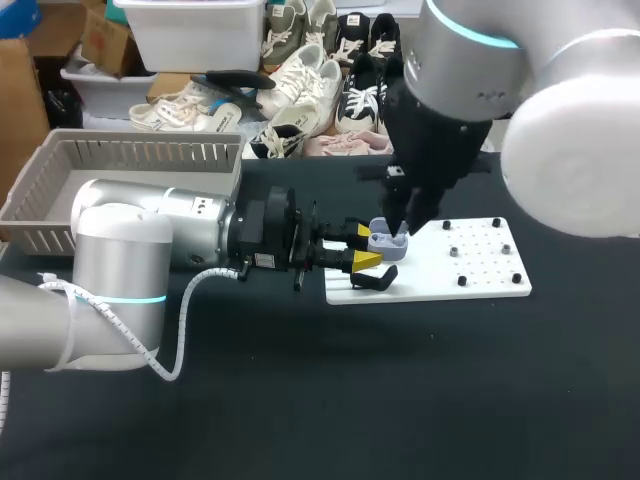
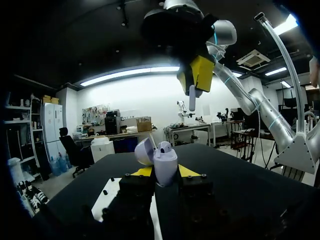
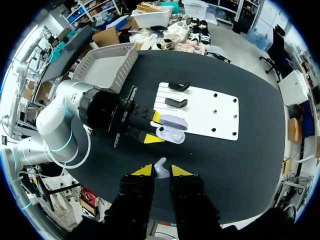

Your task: Pick up each earbud case from the left stands, insert the matching earbuds, close the lid, and place the case in the box.

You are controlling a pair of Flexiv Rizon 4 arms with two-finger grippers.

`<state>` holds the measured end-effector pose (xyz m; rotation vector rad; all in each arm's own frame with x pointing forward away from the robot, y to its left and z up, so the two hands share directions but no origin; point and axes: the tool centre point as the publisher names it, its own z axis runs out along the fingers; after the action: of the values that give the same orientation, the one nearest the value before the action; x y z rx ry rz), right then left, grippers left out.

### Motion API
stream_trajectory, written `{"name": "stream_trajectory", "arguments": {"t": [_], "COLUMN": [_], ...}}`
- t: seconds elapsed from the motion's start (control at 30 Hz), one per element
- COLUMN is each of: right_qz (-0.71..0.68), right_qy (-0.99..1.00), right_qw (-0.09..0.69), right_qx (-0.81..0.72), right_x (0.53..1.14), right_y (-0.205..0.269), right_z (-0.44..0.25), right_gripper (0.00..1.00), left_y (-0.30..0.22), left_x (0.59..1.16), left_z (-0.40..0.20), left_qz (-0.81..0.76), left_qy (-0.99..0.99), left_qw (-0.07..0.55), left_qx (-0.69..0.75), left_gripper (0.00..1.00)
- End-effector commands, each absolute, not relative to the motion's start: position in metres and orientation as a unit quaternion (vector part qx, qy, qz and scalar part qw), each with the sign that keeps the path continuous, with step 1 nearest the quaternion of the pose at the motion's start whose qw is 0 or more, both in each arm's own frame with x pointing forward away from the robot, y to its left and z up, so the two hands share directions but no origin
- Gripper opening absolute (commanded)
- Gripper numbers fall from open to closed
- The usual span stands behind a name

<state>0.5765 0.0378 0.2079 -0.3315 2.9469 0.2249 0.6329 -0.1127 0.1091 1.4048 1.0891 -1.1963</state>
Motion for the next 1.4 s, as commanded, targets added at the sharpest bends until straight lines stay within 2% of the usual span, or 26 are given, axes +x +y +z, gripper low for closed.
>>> {"name": "stream_trajectory", "arguments": {"t": [0.03, 0.53, 1.4], "right_qz": [0.075, 0.073, 0.066], "right_qy": [0.988, 0.989, 0.991], "right_qw": [0.072, 0.060, 0.055], "right_qx": [-0.115, -0.116, -0.099], "right_x": [0.586, 0.608, 0.610], "right_y": [0.049, 0.070, 0.058], "right_z": [0.205, 0.193, 0.184], "right_gripper": [0.00, 0.00, 0.00], "left_y": [-0.113, -0.113, -0.113], "left_x": [0.633, 0.633, 0.633], "left_z": [0.109, 0.109, 0.109], "left_qz": [-0.490, -0.490, -0.490], "left_qy": [0.446, 0.446, 0.446], "left_qw": [0.479, 0.479, 0.479], "left_qx": [0.575, 0.575, 0.575], "left_gripper": [0.00, 0.00, 0.00]}}
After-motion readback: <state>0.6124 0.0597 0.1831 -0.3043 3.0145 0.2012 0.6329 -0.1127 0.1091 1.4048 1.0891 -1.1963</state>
